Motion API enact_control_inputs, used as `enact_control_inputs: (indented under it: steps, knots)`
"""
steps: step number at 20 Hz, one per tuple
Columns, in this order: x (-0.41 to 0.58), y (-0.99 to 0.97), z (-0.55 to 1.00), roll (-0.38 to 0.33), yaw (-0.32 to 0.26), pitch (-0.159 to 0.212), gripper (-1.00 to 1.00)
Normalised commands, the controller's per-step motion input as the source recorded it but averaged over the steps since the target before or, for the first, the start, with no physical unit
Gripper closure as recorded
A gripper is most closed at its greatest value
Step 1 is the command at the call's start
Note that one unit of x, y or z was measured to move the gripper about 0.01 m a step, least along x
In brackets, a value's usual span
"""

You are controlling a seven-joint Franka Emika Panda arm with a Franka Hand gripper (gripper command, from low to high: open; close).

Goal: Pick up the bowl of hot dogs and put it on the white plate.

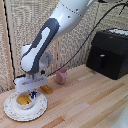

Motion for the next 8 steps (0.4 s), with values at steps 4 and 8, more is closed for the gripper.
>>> enact_control_inputs:
  steps: [4,8]
  knots:
    - [0.010,-0.14,0.45,0.027,0.009,-0.003,-1.00]
    - [0.109,-0.09,0.57,0.039,0.006,0.021,-1.00]
